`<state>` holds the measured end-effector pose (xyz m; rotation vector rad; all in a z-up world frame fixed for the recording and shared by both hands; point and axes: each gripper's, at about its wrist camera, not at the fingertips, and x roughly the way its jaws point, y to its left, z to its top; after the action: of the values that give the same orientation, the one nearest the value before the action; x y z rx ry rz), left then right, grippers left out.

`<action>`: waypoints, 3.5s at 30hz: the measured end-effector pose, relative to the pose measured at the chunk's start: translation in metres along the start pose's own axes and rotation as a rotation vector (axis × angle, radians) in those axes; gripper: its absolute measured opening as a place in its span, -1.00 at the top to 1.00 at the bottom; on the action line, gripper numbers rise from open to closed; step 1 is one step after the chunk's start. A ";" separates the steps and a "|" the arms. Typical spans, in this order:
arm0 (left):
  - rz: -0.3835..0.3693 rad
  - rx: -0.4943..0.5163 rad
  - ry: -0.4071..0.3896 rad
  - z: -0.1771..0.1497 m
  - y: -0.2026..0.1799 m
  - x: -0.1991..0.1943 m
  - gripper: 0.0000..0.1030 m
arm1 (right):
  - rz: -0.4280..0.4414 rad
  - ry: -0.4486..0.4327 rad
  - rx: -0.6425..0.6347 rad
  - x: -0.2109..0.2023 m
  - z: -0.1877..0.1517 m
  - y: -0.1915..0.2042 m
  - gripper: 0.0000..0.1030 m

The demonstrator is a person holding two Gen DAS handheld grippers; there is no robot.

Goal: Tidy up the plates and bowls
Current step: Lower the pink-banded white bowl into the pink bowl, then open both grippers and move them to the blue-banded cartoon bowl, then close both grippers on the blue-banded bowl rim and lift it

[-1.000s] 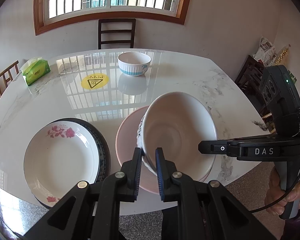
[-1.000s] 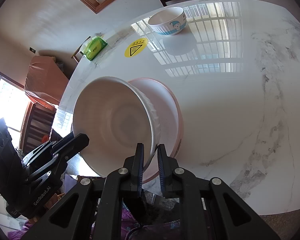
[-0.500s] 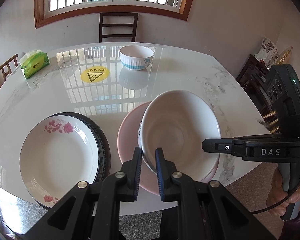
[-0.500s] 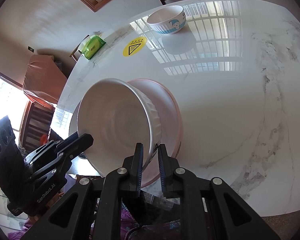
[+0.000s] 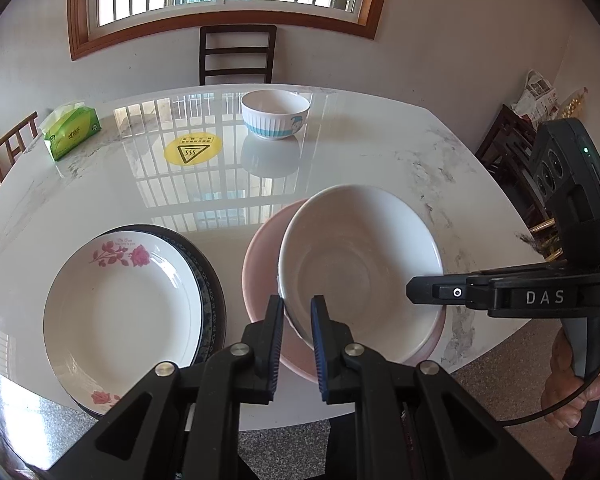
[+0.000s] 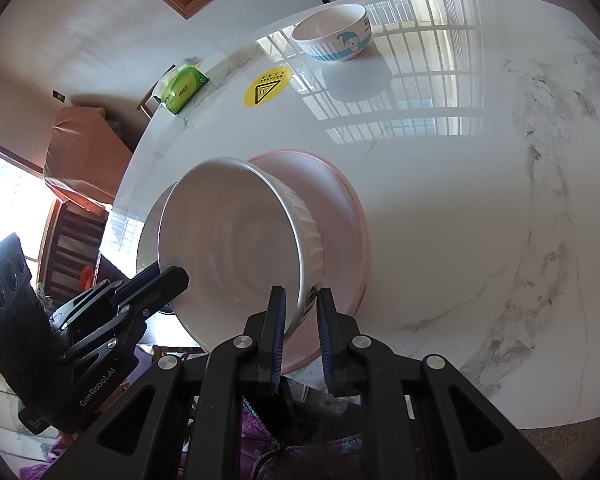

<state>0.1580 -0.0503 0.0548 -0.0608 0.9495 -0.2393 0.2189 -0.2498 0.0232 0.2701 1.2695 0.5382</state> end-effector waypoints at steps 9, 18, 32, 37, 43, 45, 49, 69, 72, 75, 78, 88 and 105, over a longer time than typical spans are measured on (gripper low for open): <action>0.003 -0.005 -0.011 0.000 0.002 0.001 0.71 | -0.016 0.007 -0.001 0.002 0.003 0.002 0.65; 0.023 0.028 -0.051 0.001 -0.004 -0.007 0.71 | -0.048 -0.040 -0.031 -0.005 0.001 0.006 0.62; 0.125 0.086 -0.106 0.006 -0.010 -0.007 0.49 | -0.070 -0.255 -0.126 -0.037 0.002 -0.003 0.27; 0.169 0.105 -0.113 0.013 -0.013 -0.002 0.48 | -0.144 -0.449 -0.215 -0.051 0.005 -0.014 -0.29; 0.198 0.113 -0.102 0.026 -0.009 0.010 0.47 | -0.220 -0.467 -0.207 -0.046 0.023 -0.044 -0.48; 0.216 0.118 -0.097 0.031 -0.010 0.015 0.47 | -0.251 -0.453 -0.191 -0.042 0.031 -0.055 -0.48; 0.241 0.120 -0.083 0.042 -0.006 0.027 0.47 | -0.259 -0.401 -0.171 -0.027 0.047 -0.072 -0.48; 0.137 0.002 -0.002 0.150 0.048 0.103 0.32 | -0.040 -0.318 -0.020 0.026 0.136 -0.111 -0.48; 0.100 -0.012 0.009 0.163 0.055 0.118 0.32 | -0.026 -0.325 -0.016 0.031 0.150 -0.112 -0.45; 0.067 -0.019 0.014 0.176 0.060 0.132 0.32 | -0.006 -0.325 -0.017 0.035 0.166 -0.111 -0.28; 0.025 -0.042 0.008 0.188 0.068 0.144 0.32 | 0.004 -0.330 -0.021 0.036 0.181 -0.109 -0.21; -0.160 -0.227 0.017 0.231 0.106 0.181 0.32 | 0.128 -0.355 0.052 0.044 0.226 -0.107 -0.21; -0.034 -0.120 0.041 0.266 0.082 0.229 0.30 | 0.027 -0.268 0.082 0.097 0.282 -0.093 0.02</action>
<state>0.5162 -0.0369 0.0146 -0.1832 1.0040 -0.2158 0.5278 -0.2494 -0.0207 0.4141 1.0298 0.4568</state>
